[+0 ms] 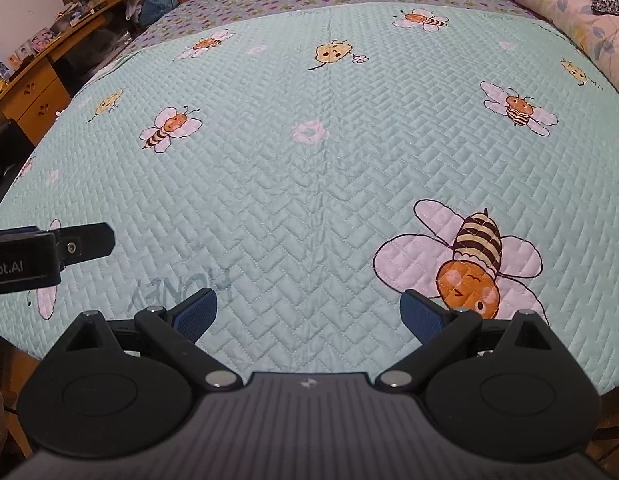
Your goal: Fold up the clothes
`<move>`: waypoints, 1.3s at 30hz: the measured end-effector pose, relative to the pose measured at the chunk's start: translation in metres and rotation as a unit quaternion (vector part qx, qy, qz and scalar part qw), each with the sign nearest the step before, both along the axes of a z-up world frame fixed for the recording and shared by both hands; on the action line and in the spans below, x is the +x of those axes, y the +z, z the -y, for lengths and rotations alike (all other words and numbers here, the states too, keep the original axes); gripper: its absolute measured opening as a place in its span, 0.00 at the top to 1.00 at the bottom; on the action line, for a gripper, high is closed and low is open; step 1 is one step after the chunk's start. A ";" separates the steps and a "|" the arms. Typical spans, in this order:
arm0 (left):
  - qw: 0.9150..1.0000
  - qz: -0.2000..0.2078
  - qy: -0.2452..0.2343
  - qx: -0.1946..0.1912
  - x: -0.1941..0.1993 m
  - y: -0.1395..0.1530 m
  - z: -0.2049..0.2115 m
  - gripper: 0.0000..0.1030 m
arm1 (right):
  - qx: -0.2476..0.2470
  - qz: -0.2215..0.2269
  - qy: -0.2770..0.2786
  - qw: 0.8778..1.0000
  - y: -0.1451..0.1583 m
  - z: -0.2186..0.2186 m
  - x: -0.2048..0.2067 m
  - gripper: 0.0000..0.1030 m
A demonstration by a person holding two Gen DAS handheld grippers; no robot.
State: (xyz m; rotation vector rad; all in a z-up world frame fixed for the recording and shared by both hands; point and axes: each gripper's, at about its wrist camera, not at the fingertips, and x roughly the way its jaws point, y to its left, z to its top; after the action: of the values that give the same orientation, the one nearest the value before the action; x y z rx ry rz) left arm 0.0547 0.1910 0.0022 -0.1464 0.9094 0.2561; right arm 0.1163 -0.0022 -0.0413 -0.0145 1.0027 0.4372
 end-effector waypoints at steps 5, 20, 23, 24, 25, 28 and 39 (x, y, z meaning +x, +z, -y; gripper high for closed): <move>1.000 -0.006 -0.014 -0.002 0.014 -0.011 0.002 0.03 | 0.000 -0.005 0.000 1.000 -0.008 -0.002 0.019 0.05; 0.992 0.079 -0.054 -0.078 0.054 0.016 -0.003 0.12 | 0.009 -0.025 0.008 1.000 -0.025 -0.014 0.107 0.05; 0.991 0.071 -0.060 -0.097 0.061 0.023 -0.003 0.14 | 0.011 -0.015 0.005 1.000 -0.013 -0.010 0.107 0.05; 0.993 0.060 -0.051 -0.092 0.062 0.023 -0.002 0.14 | 0.011 -0.008 0.003 1.000 -0.008 -0.007 0.104 0.05; 0.994 0.052 -0.042 -0.085 0.061 0.022 -0.001 0.14 | 0.012 0.000 0.002 1.000 -0.002 -0.004 0.100 0.05; 0.998 0.023 -0.014 -0.059 0.046 0.015 0.003 0.12 | 0.016 0.019 -0.004 1.000 0.010 0.006 0.086 0.05; 0.999 0.022 0.045 0.016 -0.033 0.041 0.015 0.06 | 0.036 0.052 -0.005 0.998 0.031 0.024 0.007 0.05</move>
State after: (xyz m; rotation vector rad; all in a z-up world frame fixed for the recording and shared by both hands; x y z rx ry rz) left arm 0.0219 0.1764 0.0428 -0.1630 0.8564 0.3493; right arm 0.1237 -0.0262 -0.0105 0.0322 0.8831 0.4596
